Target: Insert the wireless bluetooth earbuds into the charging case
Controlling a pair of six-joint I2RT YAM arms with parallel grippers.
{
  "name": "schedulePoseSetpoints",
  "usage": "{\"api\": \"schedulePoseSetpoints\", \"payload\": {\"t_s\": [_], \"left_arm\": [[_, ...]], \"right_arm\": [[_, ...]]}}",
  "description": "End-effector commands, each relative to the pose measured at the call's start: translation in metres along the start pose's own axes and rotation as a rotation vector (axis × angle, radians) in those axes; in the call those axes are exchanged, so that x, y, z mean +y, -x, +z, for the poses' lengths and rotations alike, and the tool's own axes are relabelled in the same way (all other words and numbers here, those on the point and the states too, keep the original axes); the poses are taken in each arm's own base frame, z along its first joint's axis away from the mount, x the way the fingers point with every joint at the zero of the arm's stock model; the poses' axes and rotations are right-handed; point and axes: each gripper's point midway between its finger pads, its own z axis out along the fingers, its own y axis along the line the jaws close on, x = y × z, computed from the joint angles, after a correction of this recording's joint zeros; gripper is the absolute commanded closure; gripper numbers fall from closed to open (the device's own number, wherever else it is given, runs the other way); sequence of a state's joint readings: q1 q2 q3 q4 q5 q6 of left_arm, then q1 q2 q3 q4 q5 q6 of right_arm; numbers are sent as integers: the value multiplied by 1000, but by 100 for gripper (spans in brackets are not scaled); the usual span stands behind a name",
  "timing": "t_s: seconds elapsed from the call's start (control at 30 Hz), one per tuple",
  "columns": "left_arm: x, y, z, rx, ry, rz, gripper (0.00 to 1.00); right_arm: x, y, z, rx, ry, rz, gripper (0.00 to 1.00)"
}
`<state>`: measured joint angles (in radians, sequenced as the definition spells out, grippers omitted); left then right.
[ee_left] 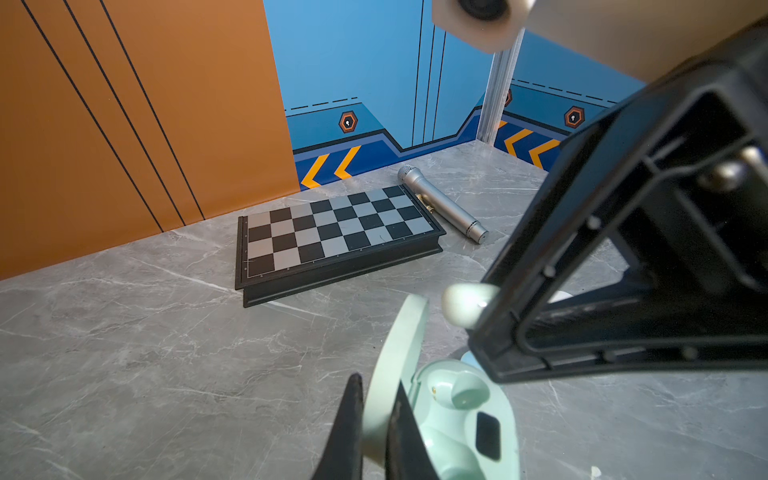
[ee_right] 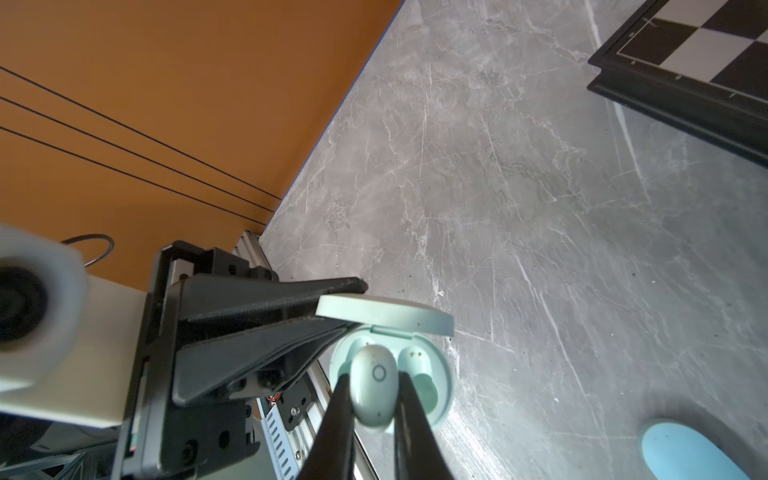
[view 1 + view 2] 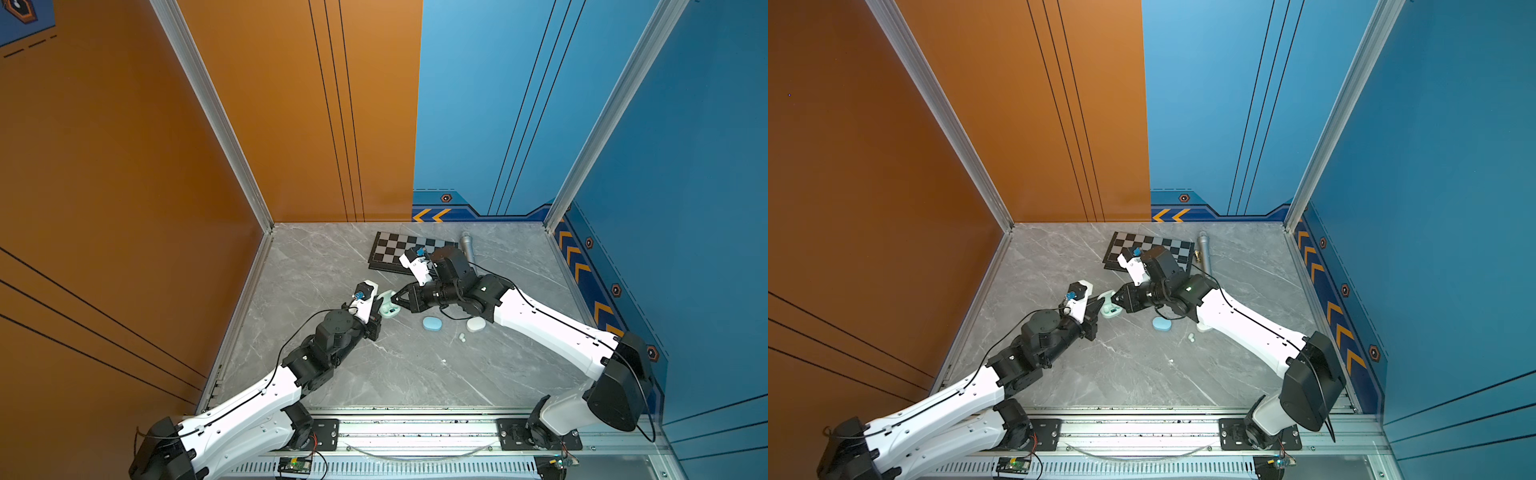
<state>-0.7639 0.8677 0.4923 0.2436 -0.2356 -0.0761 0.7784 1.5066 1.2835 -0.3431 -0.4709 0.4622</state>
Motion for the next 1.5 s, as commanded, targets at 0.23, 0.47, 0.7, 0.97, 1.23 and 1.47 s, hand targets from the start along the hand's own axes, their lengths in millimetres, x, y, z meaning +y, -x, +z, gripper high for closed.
{"api": "schedulePoseSetpoints", "payload": {"t_s": [0.23,0.47,0.7,0.97,1.23,1.47], "left_arm": [[4,32,-3,-86,14,-16,100],[3,33,-4,-87,6,-11,100],[2,29,-5,-84,1,-6,100],[1,26,-7,-81,-10,28,100],[0,26,-6,-80,-15,35,100],[0,31,-6,-87,-15,32,100]], "right_arm": [[-1,-14,9,45,10,-1,76],[-1,-11,6,52,9,-21,63],[-6,5,-3,17,6,-8,61],[-10,18,-12,-7,9,-5,61],[-3,12,-5,26,45,-5,60],[-6,2,8,65,47,10,59]]}}
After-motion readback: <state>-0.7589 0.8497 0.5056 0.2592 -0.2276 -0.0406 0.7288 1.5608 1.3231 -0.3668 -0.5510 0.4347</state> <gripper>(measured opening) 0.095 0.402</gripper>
